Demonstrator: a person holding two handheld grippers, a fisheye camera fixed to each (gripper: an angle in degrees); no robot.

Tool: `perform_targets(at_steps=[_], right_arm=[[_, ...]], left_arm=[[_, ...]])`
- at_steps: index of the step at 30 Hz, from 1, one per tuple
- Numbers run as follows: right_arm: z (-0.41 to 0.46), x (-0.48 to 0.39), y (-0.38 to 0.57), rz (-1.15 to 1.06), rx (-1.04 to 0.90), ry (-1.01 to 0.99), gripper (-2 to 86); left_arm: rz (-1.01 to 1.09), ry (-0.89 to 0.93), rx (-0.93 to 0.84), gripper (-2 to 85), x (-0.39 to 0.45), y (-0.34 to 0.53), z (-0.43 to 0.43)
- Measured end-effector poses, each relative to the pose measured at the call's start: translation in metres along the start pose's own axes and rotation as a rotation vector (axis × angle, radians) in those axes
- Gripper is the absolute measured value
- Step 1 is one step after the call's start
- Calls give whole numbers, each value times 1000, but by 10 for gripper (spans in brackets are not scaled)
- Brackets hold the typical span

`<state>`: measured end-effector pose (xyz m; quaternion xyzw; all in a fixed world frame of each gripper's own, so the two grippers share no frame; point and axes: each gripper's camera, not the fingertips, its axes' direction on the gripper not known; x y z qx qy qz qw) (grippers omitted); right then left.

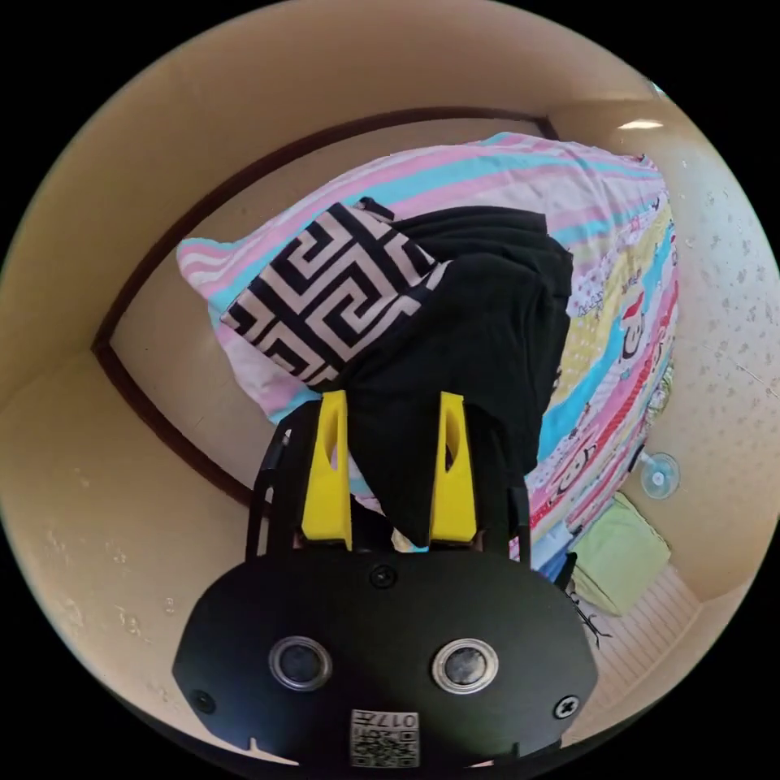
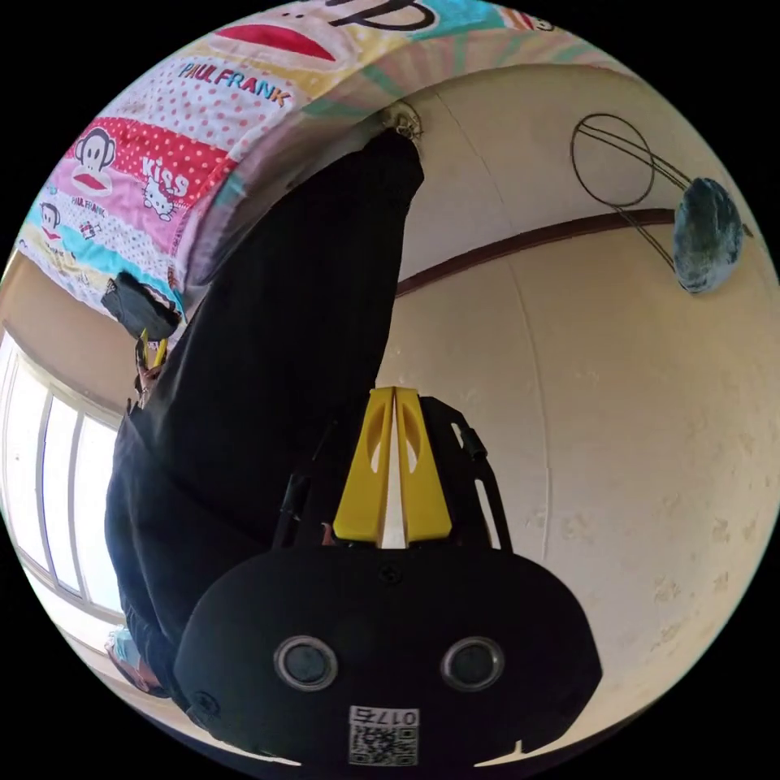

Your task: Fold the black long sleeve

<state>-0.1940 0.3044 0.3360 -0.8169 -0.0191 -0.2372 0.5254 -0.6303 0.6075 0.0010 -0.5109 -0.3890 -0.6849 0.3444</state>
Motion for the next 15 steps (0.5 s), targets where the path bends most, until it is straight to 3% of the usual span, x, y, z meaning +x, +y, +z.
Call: perform_targets(at_steps=[3,8,10,15], right_arm=[[13,15,26,54,44,-30,4],[32,34,42,76,112,-125,4],[43,39,41,27,110,-145,4],[45,75,31,23,107,-17,5]], left_arm=[[12,-141,65,127,22,28,12],[80,-149,115,68,48,74,12],[131,-107,127,66,58,94,6],[263,315,200,49,89,185,-35]])
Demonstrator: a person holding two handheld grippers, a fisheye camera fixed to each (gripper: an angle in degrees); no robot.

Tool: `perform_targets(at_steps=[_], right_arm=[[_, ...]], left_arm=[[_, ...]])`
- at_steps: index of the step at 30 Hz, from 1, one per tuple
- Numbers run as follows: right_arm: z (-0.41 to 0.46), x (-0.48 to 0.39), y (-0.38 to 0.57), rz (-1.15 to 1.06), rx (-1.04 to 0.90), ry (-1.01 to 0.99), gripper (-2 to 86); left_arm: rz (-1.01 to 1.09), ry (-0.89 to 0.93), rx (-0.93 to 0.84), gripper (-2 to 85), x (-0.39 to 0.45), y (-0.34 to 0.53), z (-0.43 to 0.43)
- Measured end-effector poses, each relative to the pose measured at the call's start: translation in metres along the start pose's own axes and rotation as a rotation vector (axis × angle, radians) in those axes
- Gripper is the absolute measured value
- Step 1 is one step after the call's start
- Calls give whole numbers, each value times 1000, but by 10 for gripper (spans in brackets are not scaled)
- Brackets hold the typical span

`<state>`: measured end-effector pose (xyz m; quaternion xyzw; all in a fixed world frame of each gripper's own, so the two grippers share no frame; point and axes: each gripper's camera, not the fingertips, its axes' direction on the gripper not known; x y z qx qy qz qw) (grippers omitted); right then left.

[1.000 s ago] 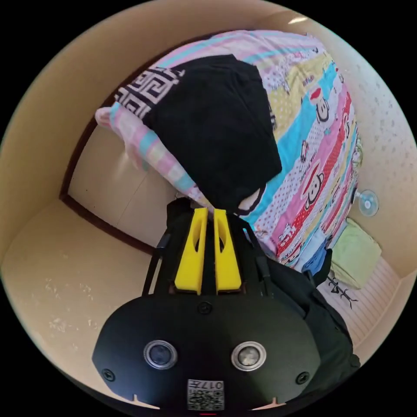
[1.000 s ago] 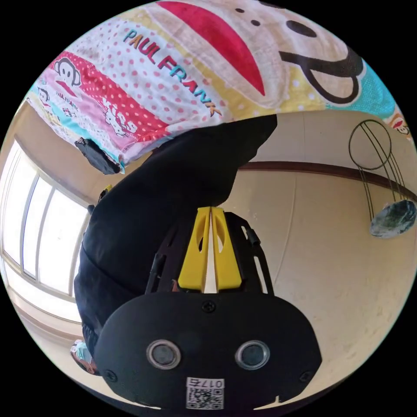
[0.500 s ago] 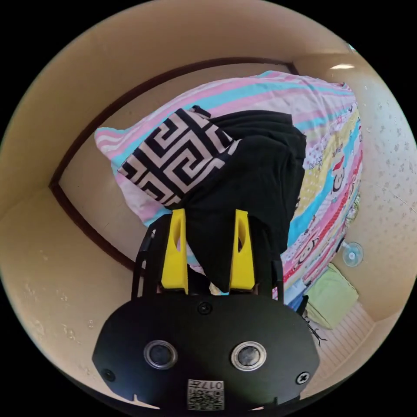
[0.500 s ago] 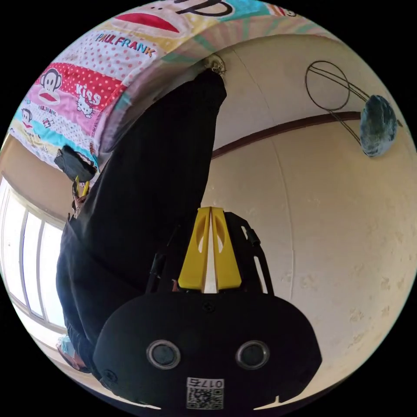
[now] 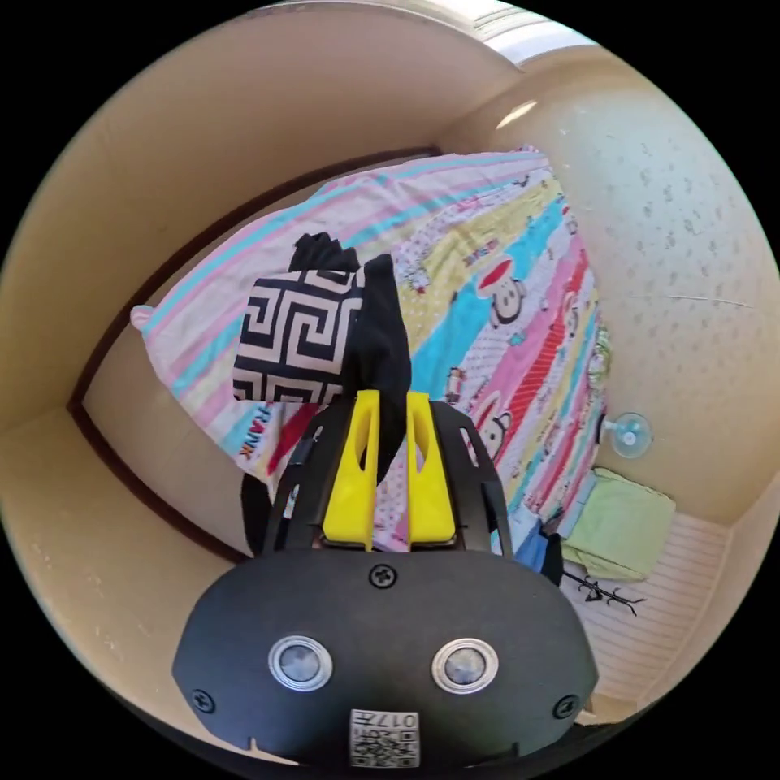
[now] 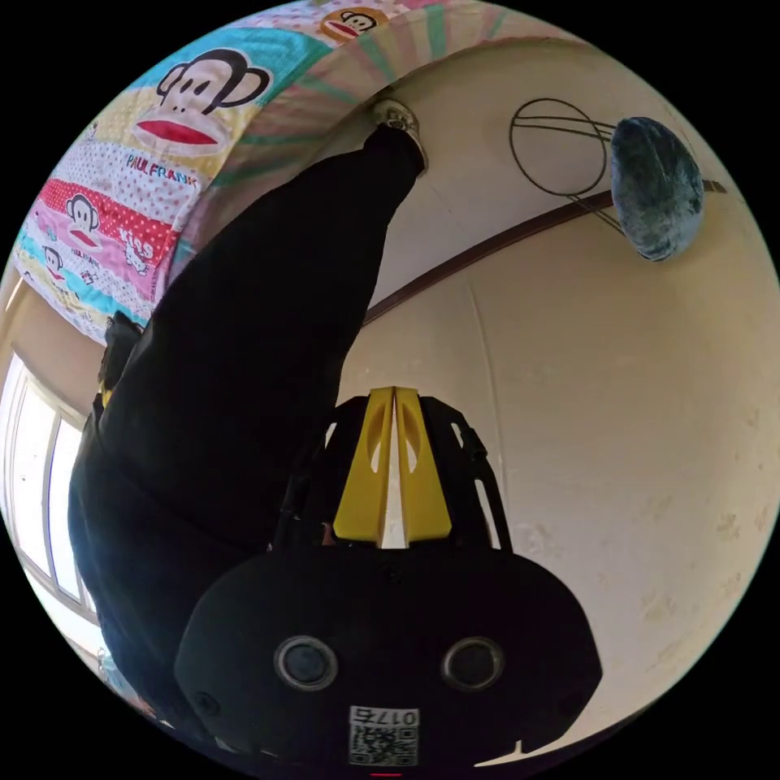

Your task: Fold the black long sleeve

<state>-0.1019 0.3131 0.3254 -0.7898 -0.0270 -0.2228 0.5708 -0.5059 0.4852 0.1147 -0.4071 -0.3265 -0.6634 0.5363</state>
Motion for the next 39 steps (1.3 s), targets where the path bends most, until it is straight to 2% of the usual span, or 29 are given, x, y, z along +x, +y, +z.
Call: perform_targets(at_steps=[1,3,8,10,11,15,17,19,21,24,27,30,35,39], right_arm=[[-9,12,-5,-13,29,-1,5],[-30,27,-15,-76,90,-16,5],[-108,37,-20,-333,268,-128,7],[-145,27,-4,-487,343,-143,10],[-152,24,0,-524,356,-140,12],[-200,-28,36,-918,357,-196,35],[-219,-59,62,-1158,354,-277,58],[-240,-100,108,-1509,330,-400,103],[-253,-124,135,-1658,363,-493,144],[-252,-152,169,-1831,382,-612,189],[-235,-167,189,-1878,387,-740,193],[-218,-175,199,-1908,344,-901,190],[-206,-210,224,-1916,404,-796,194],[-210,-229,267,-2061,501,-855,151]], left_arm=[[35,58,15,45,12,12,-4],[273,297,41,12,73,66,-16],[698,396,36,-3,208,191,-9],[849,510,-19,-4,255,230,2],[943,624,-58,-5,283,256,5],[1256,997,-99,-6,335,347,-18],[1351,1061,-89,-6,341,381,-30],[1400,1035,-84,-6,344,408,-33],[1453,988,-109,-6,349,437,-26],[1471,1131,-176,-6,352,461,-9],[1426,1348,-227,-6,347,471,10],[1409,1483,-268,-6,344,481,31],[1471,1553,-294,-6,346,503,59],[1465,1622,-418,-6,362,505,97]])
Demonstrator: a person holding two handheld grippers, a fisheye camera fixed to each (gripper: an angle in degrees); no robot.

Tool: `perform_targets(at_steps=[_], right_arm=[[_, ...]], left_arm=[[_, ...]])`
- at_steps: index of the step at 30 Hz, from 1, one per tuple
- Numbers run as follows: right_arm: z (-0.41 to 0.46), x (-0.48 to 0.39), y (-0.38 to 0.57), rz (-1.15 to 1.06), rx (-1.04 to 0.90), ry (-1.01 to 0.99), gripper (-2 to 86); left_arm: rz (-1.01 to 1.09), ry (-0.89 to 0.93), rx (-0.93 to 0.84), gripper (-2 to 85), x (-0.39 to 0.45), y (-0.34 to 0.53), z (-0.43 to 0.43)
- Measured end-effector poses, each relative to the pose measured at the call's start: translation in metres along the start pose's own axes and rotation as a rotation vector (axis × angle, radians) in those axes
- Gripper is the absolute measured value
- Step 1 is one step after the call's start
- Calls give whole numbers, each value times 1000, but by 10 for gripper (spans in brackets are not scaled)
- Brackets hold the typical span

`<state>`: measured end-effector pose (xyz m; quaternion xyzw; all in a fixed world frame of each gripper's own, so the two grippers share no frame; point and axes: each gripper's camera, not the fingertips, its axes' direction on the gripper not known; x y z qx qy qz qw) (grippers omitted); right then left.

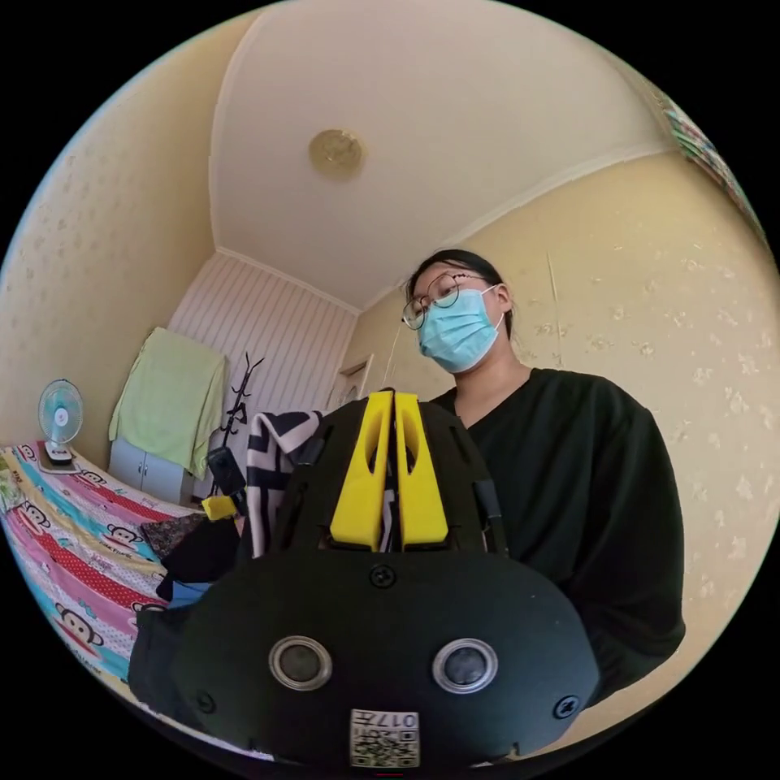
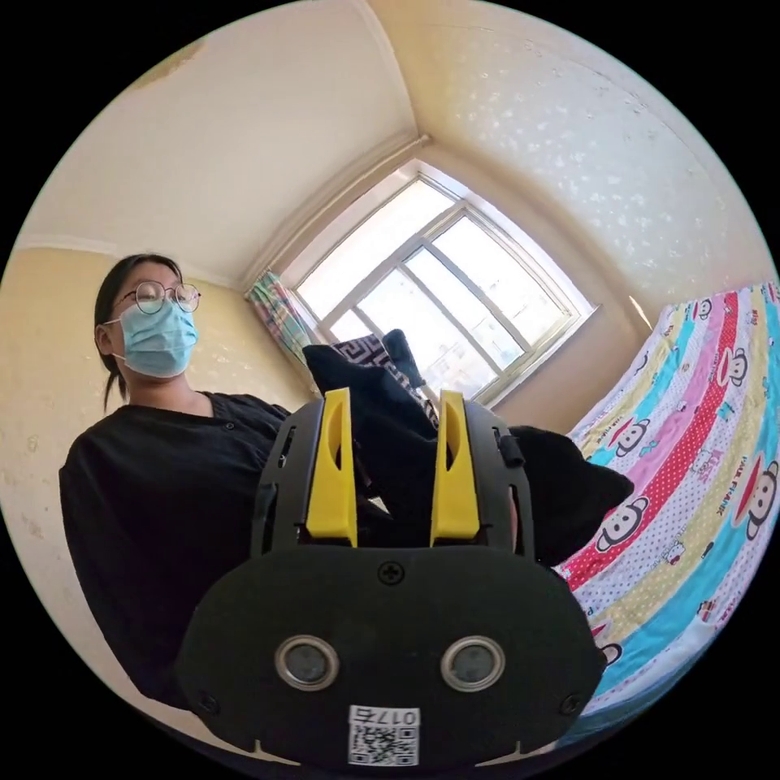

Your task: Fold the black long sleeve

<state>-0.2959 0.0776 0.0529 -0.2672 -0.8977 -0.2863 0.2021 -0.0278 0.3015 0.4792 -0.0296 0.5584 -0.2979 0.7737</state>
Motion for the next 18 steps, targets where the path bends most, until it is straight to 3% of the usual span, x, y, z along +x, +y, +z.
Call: perform_targets(at_steps=[2,6,8,13,18], right_arm=[[18,-6,-12,-34,-24,30,152],[85,10,-30,-4,-260,104,182],[110,25,-30,26,-301,45,181],[160,61,-23,77,-235,-382,110],[192,76,-13,88,-270,-446,36]], left_arm=[[-57,32,-11,-6,-23,5,5],[-106,144,29,-6,-65,23,13],[-122,181,63,-5,-80,32,12],[-193,115,21,-5,-111,53,8],[-191,39,-98,-2,-129,67,15]])
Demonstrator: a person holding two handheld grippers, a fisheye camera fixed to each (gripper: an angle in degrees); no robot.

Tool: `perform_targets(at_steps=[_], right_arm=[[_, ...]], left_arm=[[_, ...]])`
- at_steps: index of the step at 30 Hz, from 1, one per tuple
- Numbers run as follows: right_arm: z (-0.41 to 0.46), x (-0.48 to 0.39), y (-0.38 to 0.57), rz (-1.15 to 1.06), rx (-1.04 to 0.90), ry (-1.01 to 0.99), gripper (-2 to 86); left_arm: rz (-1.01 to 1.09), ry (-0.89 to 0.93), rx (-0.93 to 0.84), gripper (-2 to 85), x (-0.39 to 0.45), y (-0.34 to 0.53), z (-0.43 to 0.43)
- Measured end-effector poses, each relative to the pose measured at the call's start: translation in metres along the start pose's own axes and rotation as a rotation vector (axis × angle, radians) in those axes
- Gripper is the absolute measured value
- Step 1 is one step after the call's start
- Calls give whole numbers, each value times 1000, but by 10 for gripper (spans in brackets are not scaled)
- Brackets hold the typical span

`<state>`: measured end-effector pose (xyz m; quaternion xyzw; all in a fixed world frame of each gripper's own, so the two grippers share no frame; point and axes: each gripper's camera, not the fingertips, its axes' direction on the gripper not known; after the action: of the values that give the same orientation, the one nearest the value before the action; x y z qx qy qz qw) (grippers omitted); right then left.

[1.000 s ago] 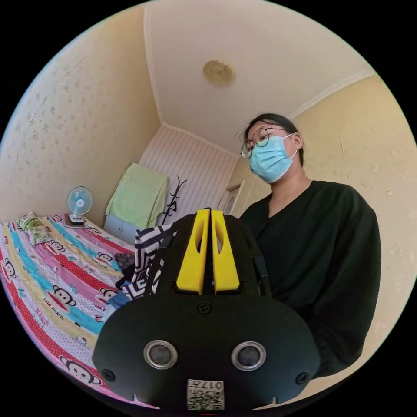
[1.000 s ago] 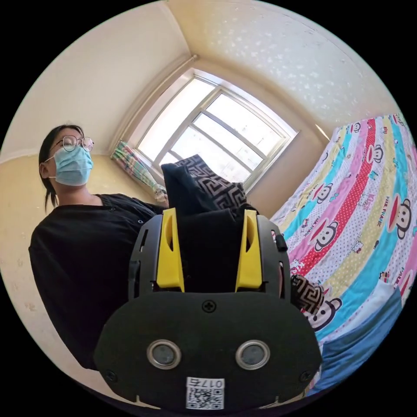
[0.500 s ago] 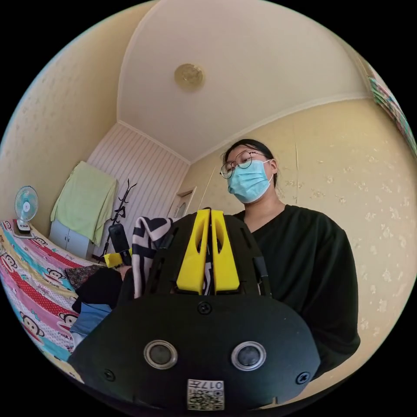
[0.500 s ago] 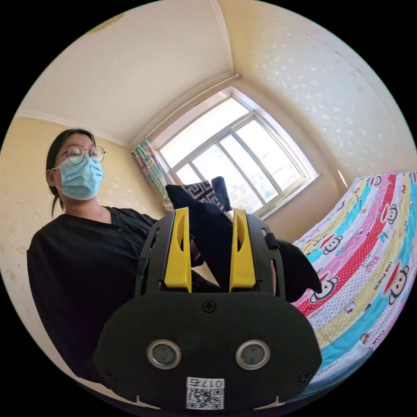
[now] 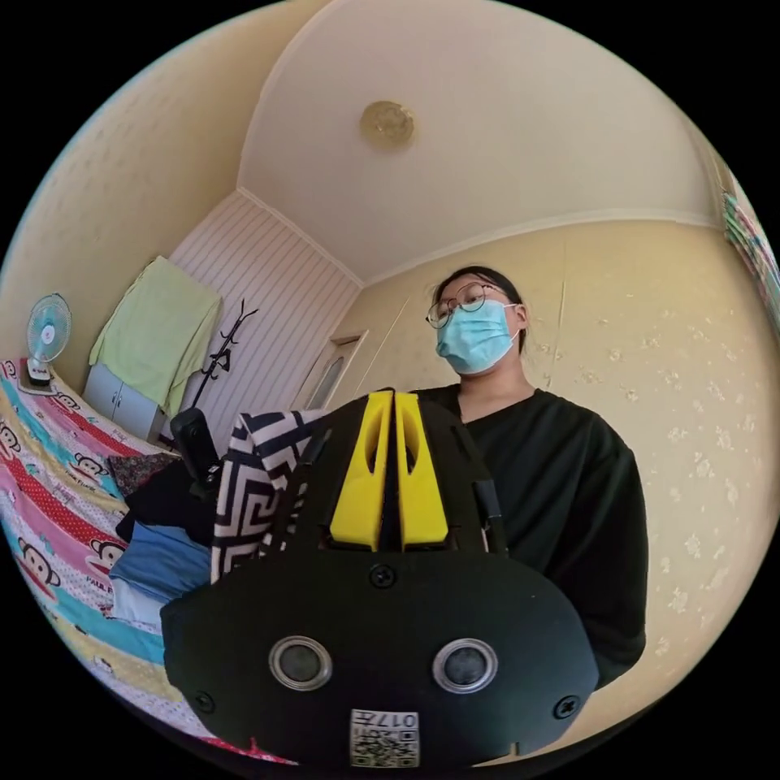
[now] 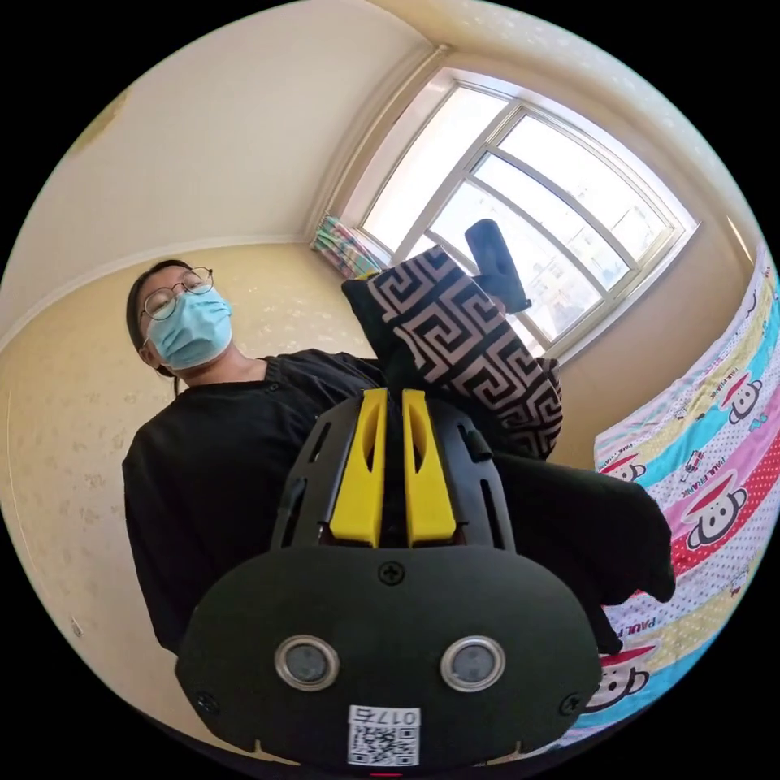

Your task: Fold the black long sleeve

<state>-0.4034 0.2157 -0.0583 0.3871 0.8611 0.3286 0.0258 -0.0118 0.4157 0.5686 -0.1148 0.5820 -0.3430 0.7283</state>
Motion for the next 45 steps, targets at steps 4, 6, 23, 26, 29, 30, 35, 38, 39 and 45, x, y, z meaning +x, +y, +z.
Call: perform_targets(at_steps=[4,6,23,26,29,30,35,38,39,45], right_arm=[[-9,6,-7,-79,123,-44,17],[-20,2,-12,-89,187,50,13],[128,12,-138,-3,152,883,6],[149,29,-156,30,128,918,6],[169,41,-169,44,167,939,7],[172,43,-171,47,200,933,7],[172,27,-172,-148,216,683,7],[162,15,-158,-289,227,550,10],[158,16,-152,-272,237,592,12],[148,57,-127,-68,171,743,64]], left_arm=[[-258,-288,-44,18,-37,12,-17],[-431,-512,-126,73,-58,28,-32],[-480,-419,171,148,-119,53,-11],[-440,-781,138,140,-108,44,-10],[-356,-794,195,94,-109,47,-9],[-341,-726,261,78,-110,52,-17],[-252,7,596,28,-128,82,-76],[-172,289,795,19,-126,86,-103],[-163,280,740,16,-115,71,-108],[-126,168,286,19,-59,-31,-89]])
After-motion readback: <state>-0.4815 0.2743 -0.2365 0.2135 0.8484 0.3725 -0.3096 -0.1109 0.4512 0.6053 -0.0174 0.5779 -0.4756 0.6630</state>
